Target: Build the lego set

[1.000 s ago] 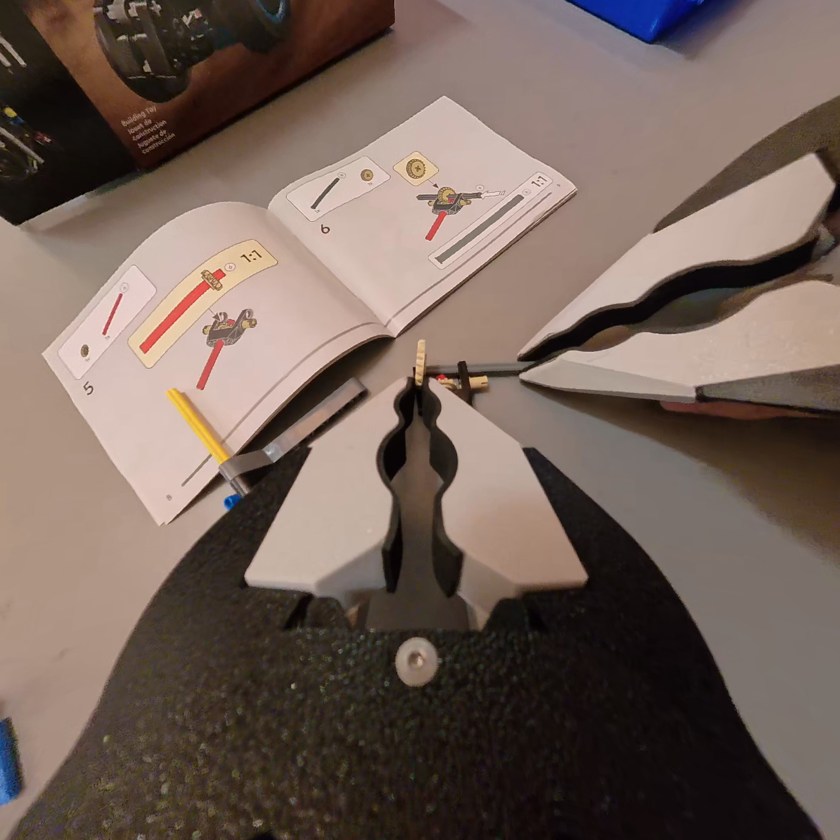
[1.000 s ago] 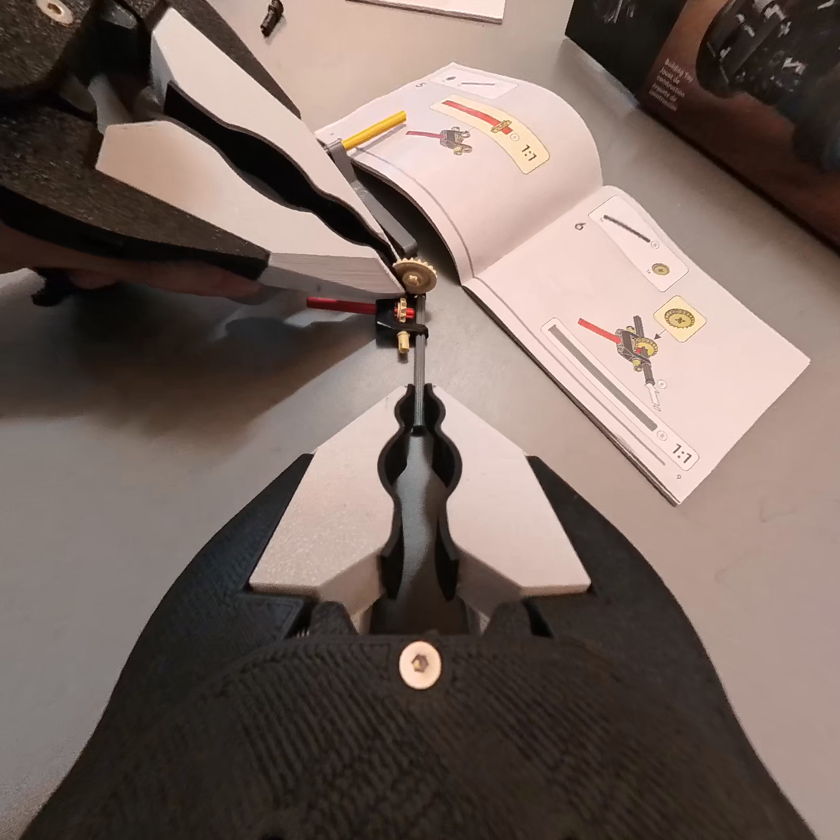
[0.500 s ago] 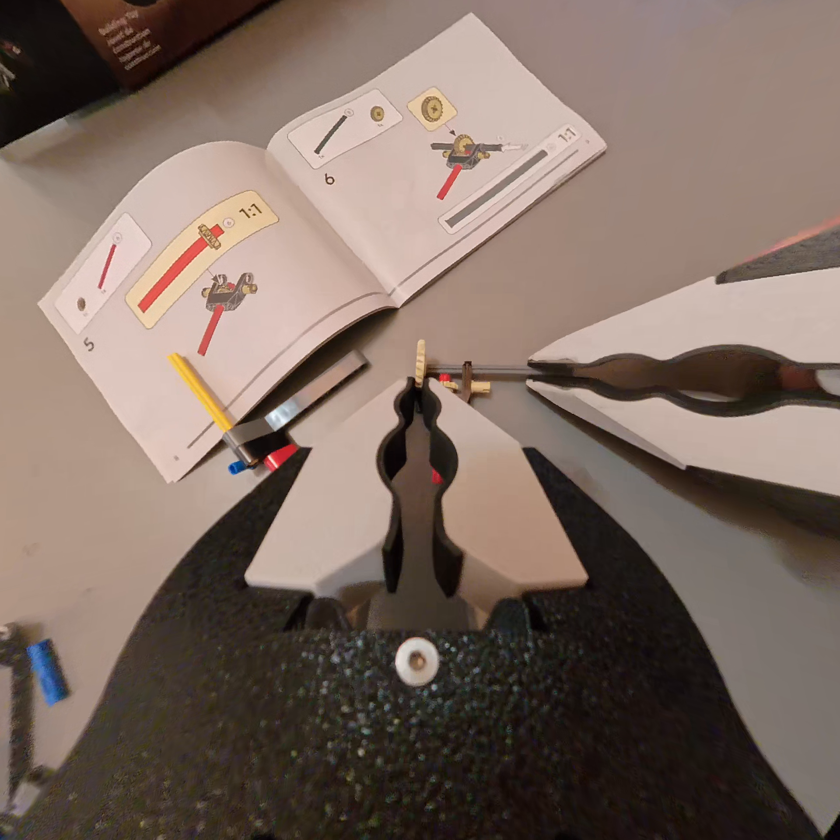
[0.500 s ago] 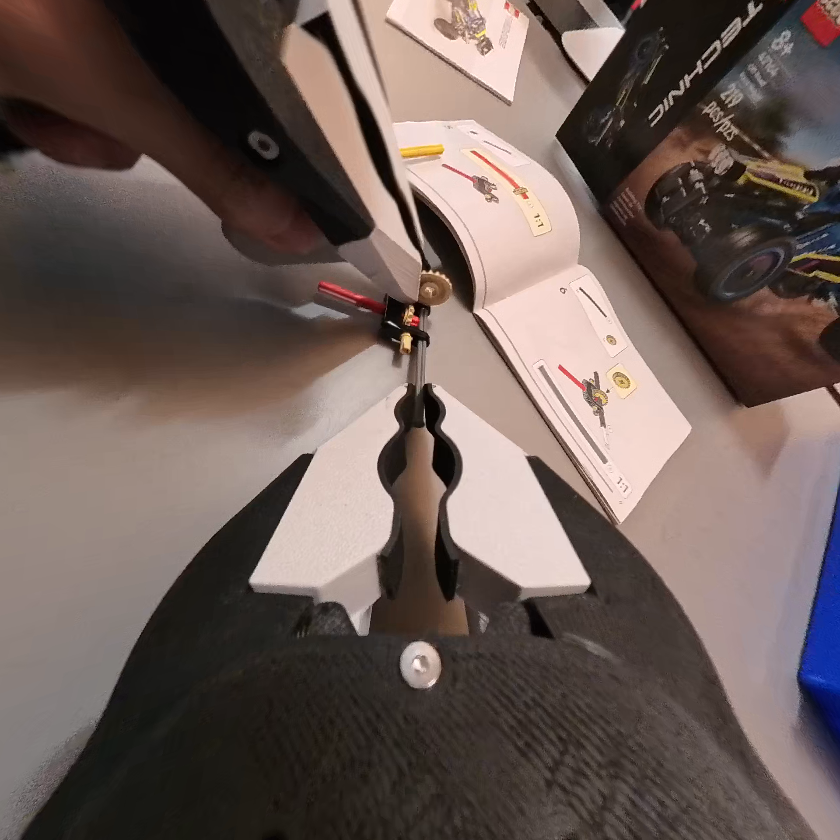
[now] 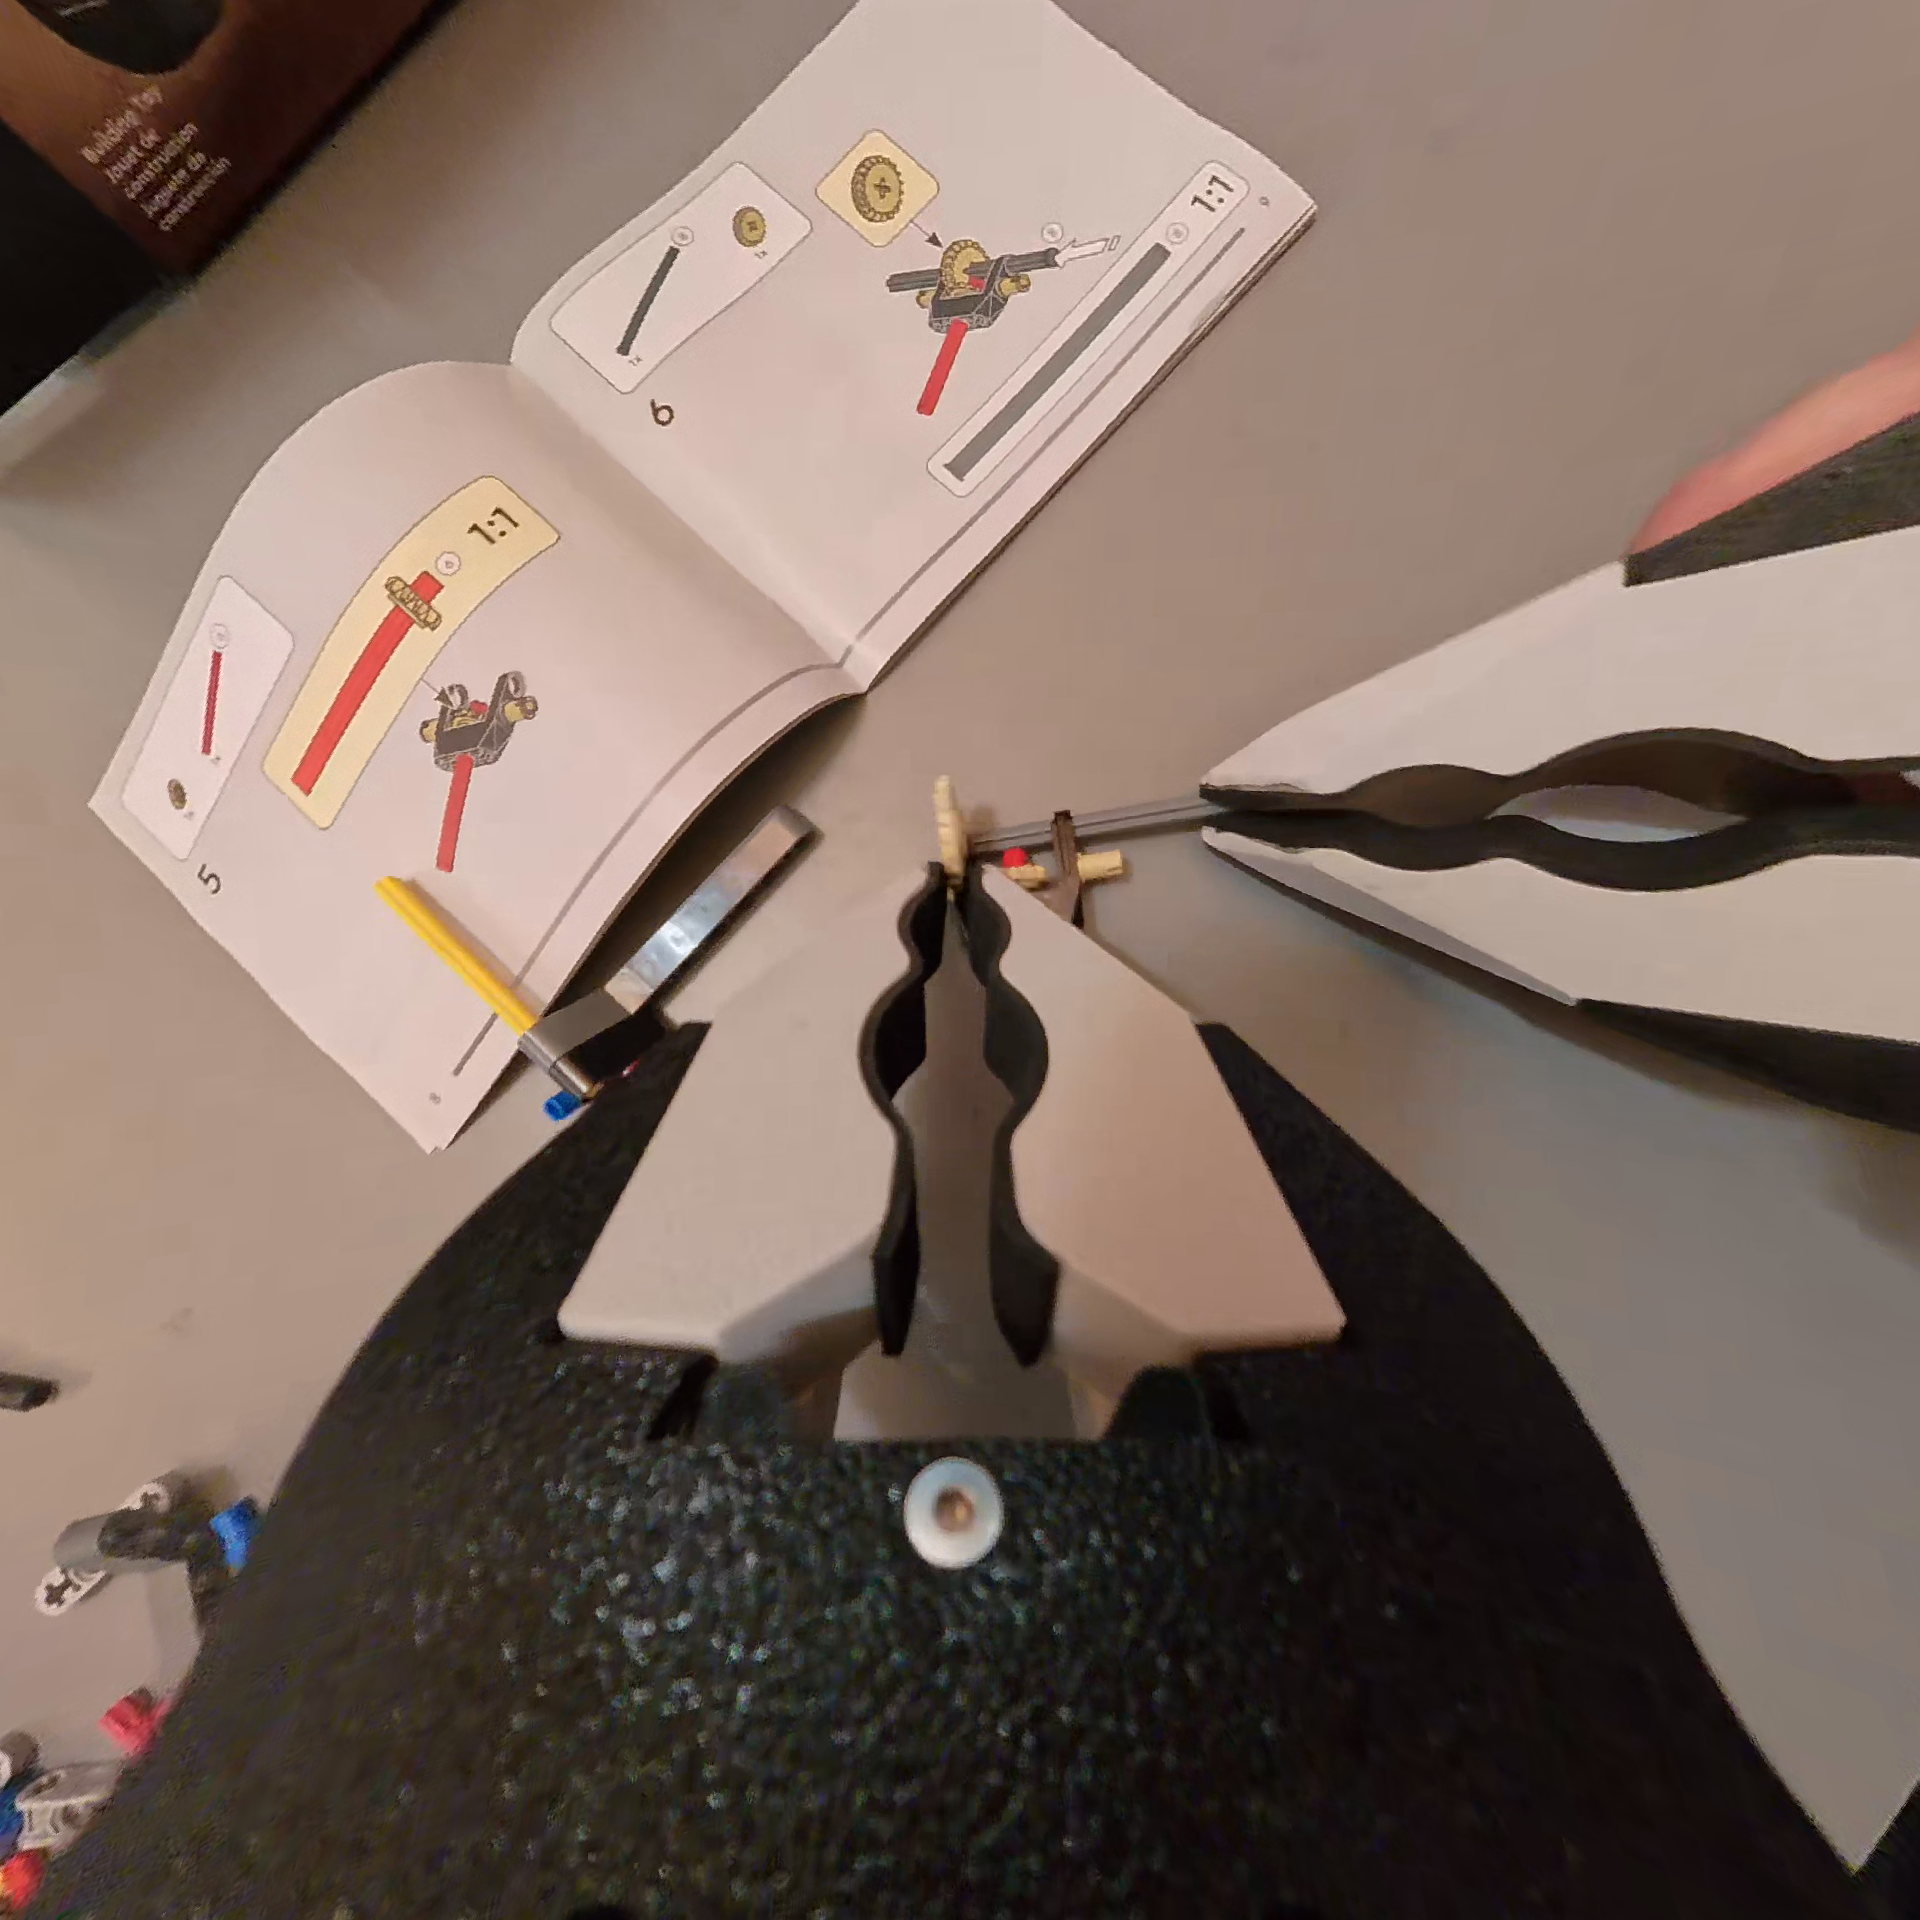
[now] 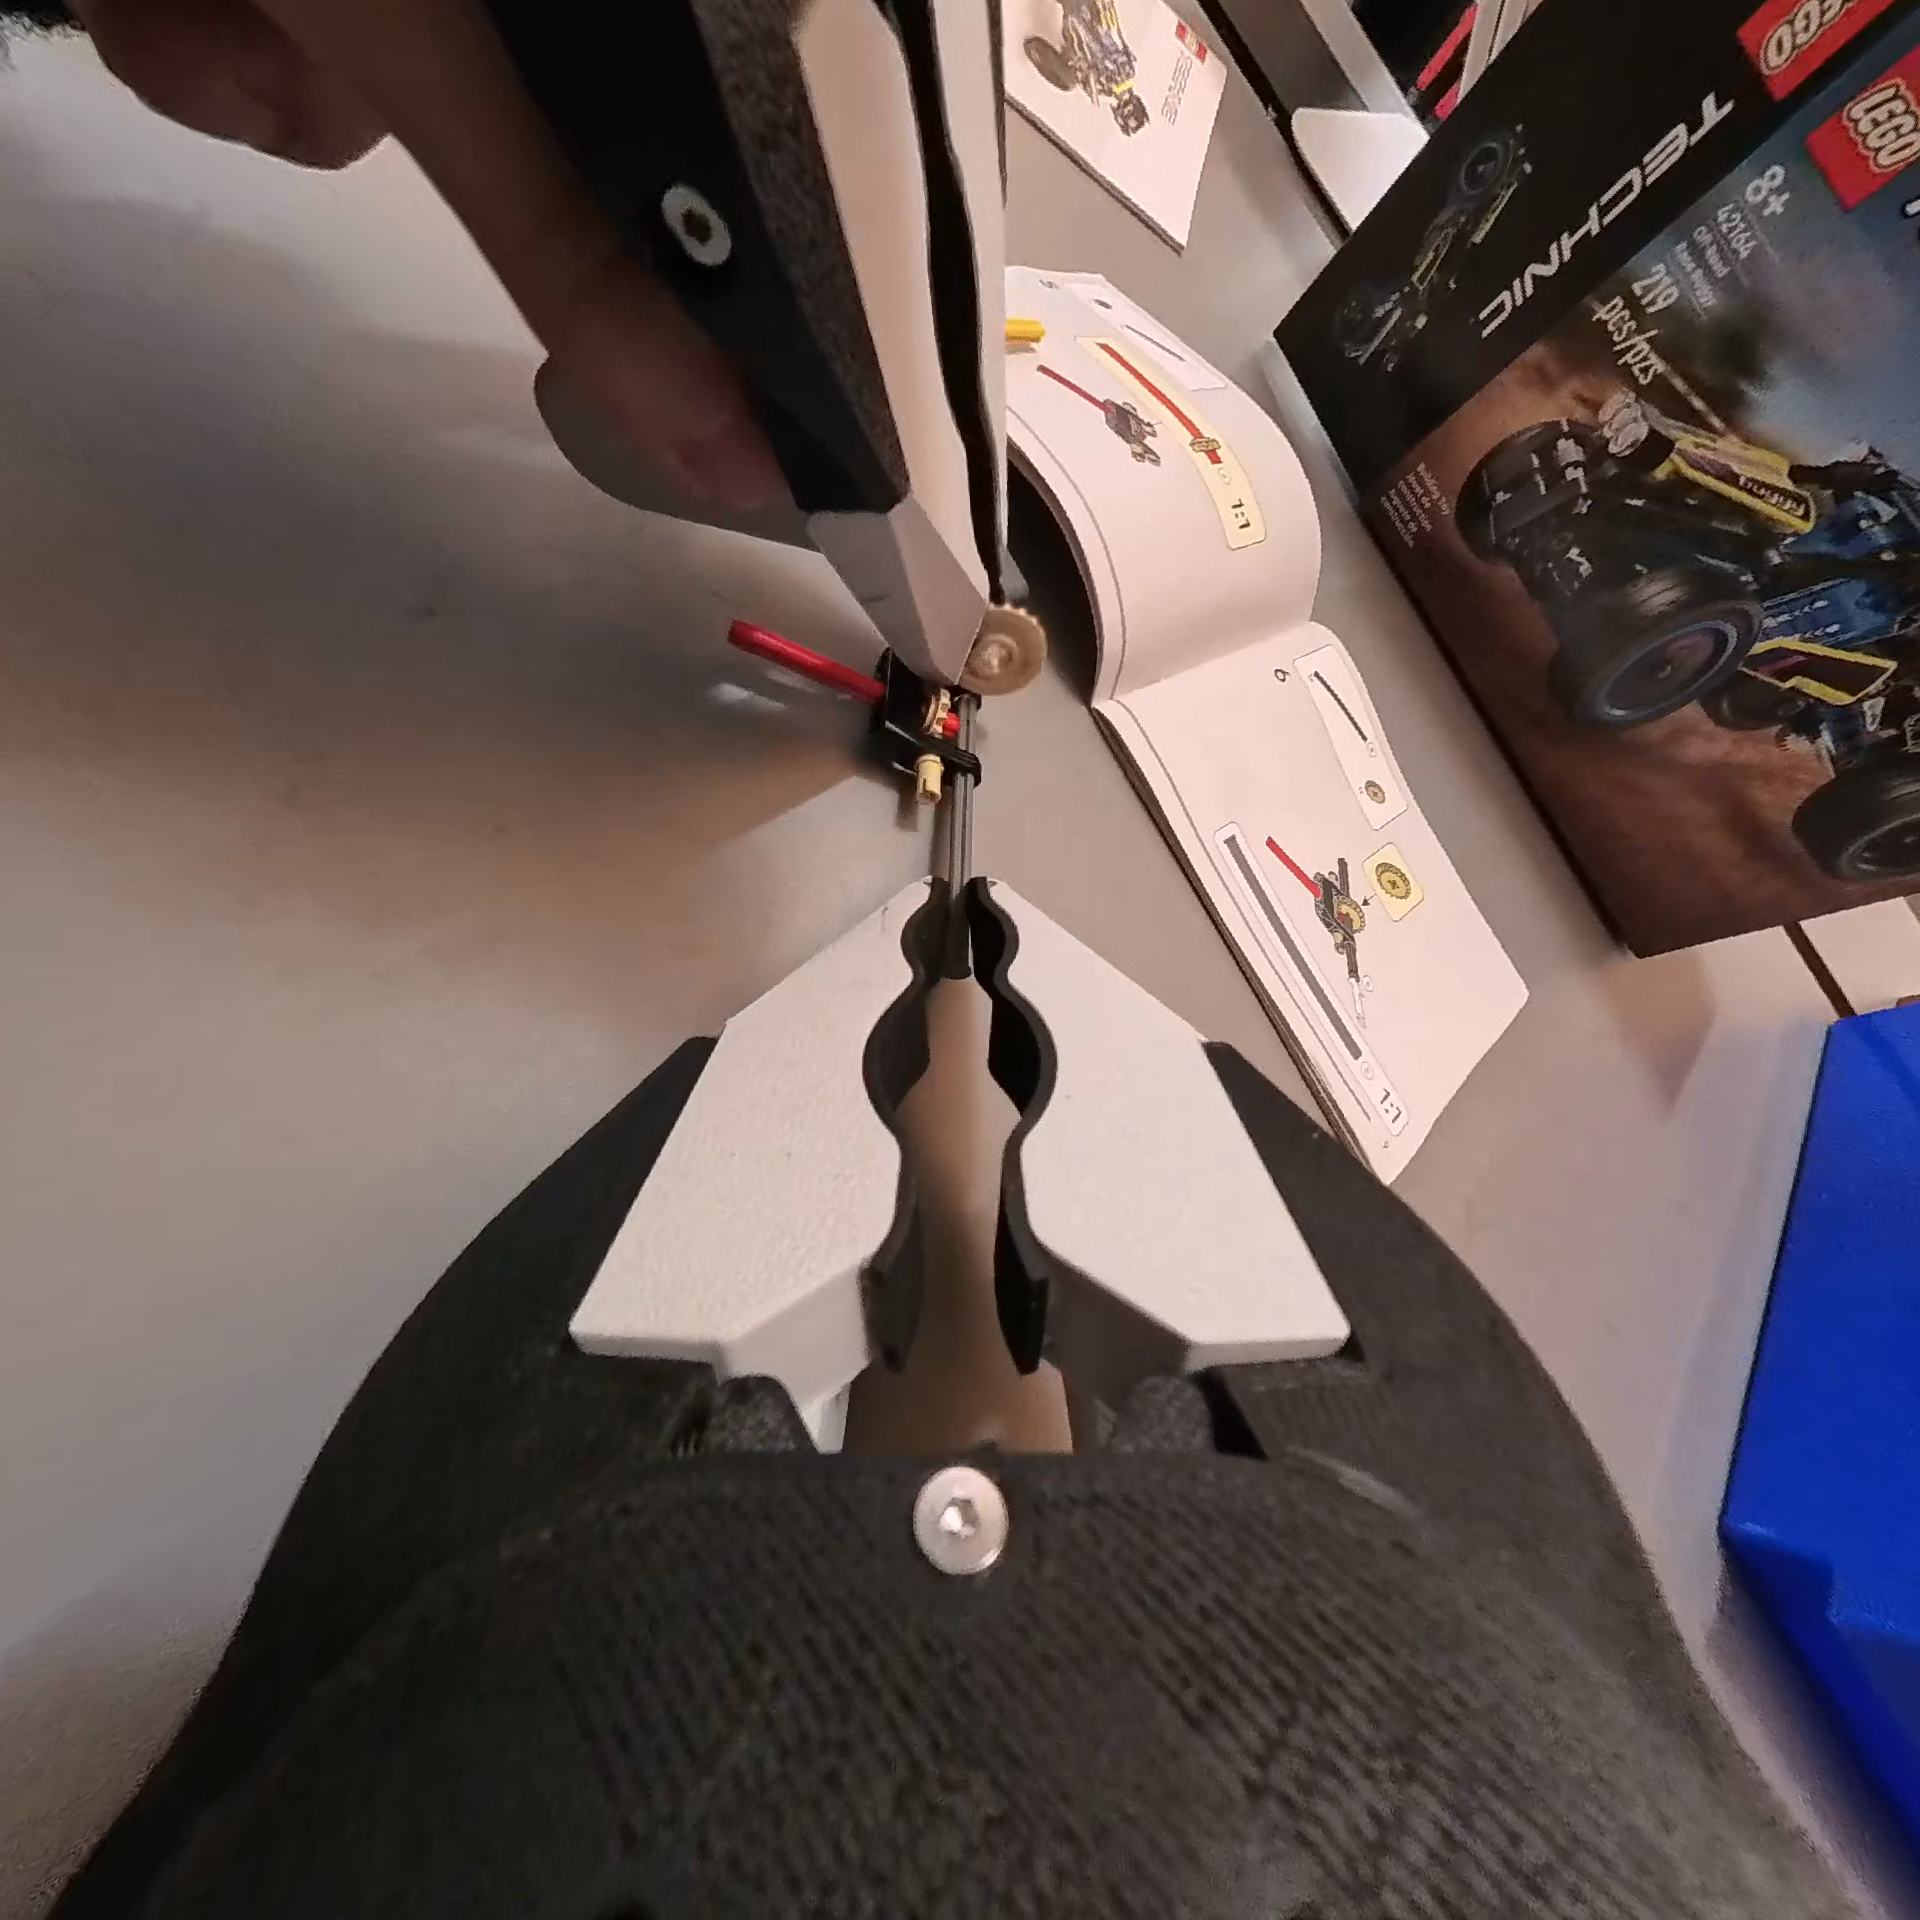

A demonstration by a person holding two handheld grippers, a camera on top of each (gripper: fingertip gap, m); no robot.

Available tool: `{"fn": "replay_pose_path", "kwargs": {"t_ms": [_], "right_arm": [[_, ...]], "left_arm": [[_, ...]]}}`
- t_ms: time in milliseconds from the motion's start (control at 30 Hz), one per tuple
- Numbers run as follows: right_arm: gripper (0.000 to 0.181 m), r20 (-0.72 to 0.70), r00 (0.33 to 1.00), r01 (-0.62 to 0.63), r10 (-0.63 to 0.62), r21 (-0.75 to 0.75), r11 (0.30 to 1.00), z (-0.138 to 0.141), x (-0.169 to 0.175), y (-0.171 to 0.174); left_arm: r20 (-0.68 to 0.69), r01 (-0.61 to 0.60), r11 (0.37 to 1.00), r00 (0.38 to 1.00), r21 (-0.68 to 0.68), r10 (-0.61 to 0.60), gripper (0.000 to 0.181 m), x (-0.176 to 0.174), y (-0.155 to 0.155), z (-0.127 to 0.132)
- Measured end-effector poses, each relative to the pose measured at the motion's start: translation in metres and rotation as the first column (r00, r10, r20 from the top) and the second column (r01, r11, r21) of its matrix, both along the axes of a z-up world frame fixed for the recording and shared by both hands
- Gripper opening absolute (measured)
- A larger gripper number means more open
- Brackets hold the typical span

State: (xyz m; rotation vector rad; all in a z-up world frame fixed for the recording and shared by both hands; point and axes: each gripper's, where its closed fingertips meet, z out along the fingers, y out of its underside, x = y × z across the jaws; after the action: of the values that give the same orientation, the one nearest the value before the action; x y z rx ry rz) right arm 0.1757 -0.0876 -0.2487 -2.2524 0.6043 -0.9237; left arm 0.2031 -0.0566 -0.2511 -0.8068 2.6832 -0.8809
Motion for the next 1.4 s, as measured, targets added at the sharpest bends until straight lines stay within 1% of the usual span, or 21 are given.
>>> {"fn": "replay_pose_path", "kwargs": {"t_ms": [67,233,300,433,600,700,833,933,1033,1133,1233,1400], "right_arm": [[0.002,-0.001,1.0,0.0,0.0,0.001,1.0,0.0,0.0,0.0],[0.002,0.003,1.0,-0.003,0.003,-0.002,1.0,0.0,-0.001,0.0],[0.002,0.003,1.0,-0.003,0.003,-0.002,1.0,0.0,-0.001,0.0],[0.002,0.029,1.0,-0.003,0.003,-0.021,1.0,0.001,-0.001,0.001],[0.002,0.037,0.999,-0.003,0.004,-0.03,1.0,0.001,-0.002,0.001],[0.002,0.047,0.999,-0.015,0.017,-0.04,0.999,0.001,-0.003,0.002],[0.002,0.048,0.999,-0.017,0.019,-0.048,0.999,0.0,-0.006,0.004],[0.002,0.074,0.997,-0.012,0.016,-0.059,0.998,0.001,-0.009,0.006],[0.002,0.084,0.996,0.002,0.004,-0.07,0.998,0.002,-0.009,0.006],[0.002,0.106,0.994,0.014,-0.006,-0.079,0.997,0.003,-0.011,0.004],[0.002,0.129,0.992,0.0,0.013,-0.101,0.995,0.003,-0.013,0.005],[0.002,0.096,0.995,-0.01,0.017,-0.072,0.997,0.002,-0.015,0.005]], "left_arm": [[0.003,-0.004,1.0,1.0,-0.02,0.004,0.0,0.0,-0.002,0.0],[0.015,-0.018,1.0,1.0,-0.021,0.018,0.0,0.003,-0.001,0.002],[-0.02,-0.021,1.0,1.0,0.002,0.021,0.0,0.001,-0.001,0.002],[-0.098,-0.063,0.994,0.993,0.085,0.072,0.0,-0.001,0.003,-0.001],[-0.185,-0.089,0.989,0.977,0.119,0.11,0.0,-0.002,0.001,-0.001],[-0.219,-0.061,0.984,0.971,0.167,0.097,0.0,-0.004,0.001,0.0],[-0.31,0.01,0.973,0.949,0.229,0.063,0.0,-0.01,0.001,0.004],[-0.365,0.028,0.956,0.927,0.292,0.085,0.0,-0.011,0.006,0.003],[-0.403,0.021,0.951,0.909,0.309,0.11,0.0,-0.015,0.006,0.002],[-0.391,-0.007,0.944,0.909,0.33,0.144,0.0,-0.017,0.01,0.002],[-0.401,-0.045,0.948,0.899,0.315,0.176,0.0,-0.016,0.01,0.0],[-0.389,-0.062,0.942,0.9,0.33,0.196,0.0,-0.016,0.009,0.0]]}}
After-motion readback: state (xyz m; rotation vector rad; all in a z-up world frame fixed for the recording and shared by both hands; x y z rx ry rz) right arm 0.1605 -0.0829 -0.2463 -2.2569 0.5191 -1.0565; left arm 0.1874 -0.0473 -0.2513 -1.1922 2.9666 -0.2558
